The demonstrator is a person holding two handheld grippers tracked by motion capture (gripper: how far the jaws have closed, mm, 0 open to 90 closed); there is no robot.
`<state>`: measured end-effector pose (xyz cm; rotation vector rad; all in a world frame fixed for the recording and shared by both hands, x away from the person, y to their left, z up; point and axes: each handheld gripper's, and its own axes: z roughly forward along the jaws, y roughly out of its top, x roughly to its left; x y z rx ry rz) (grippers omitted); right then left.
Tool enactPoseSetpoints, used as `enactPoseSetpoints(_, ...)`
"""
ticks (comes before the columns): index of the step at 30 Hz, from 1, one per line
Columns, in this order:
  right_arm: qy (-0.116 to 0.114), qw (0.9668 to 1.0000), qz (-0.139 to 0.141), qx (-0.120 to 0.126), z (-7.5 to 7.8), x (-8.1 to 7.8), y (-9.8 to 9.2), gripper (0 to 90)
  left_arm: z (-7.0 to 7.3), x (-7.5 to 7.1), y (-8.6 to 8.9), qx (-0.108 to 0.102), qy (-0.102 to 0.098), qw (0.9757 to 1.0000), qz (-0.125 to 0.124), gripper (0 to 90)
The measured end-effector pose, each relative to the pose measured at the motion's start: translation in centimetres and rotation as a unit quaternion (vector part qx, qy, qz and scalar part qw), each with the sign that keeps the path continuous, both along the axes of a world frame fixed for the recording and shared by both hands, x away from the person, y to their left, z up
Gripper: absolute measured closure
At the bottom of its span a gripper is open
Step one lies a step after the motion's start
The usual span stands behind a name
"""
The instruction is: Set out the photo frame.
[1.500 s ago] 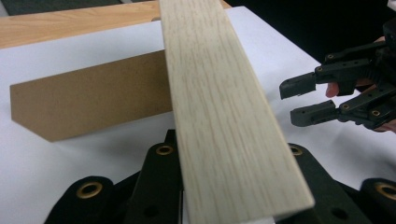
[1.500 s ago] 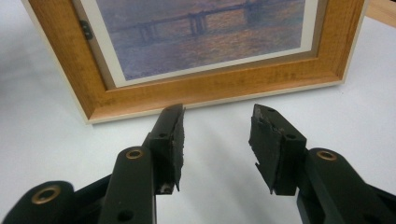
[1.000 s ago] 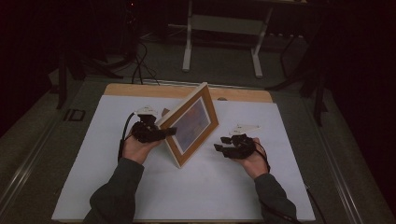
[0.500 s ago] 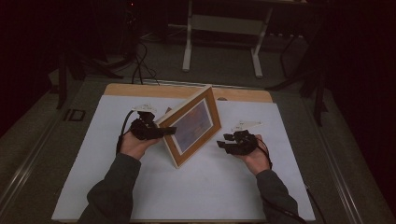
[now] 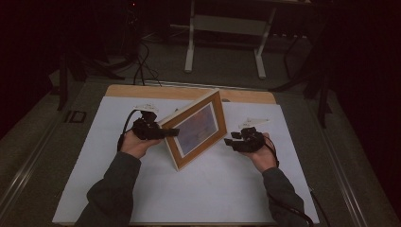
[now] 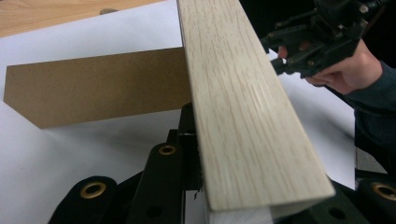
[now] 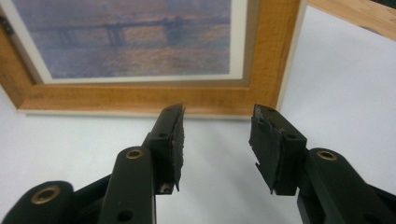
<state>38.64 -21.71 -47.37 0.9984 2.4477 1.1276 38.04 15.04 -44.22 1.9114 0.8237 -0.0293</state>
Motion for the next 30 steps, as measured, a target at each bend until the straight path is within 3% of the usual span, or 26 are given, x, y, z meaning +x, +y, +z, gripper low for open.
enactPoseSetpoints(6,0.008,0.9998,-0.012,0.016,0.2,0.9,-0.5,54.0,0.0,0.2,0.1,-0.001,0.002,1.0,-0.007,74.9)
enactPoseSetpoints(23,0.019,0.9994,-0.026,0.015,1.3,4.8,-0.2,52.5,-0.1,0.7,0.2,-0.001,0.003,0.9997,-0.023,74.9)
enactPoseSetpoints(30,0.023,0.999,-0.038,0.012,1.0,5.9,0.2,48.2,-0.1,0.8,0.3,-0.002,0.004,0.9996,-0.026,74.9)
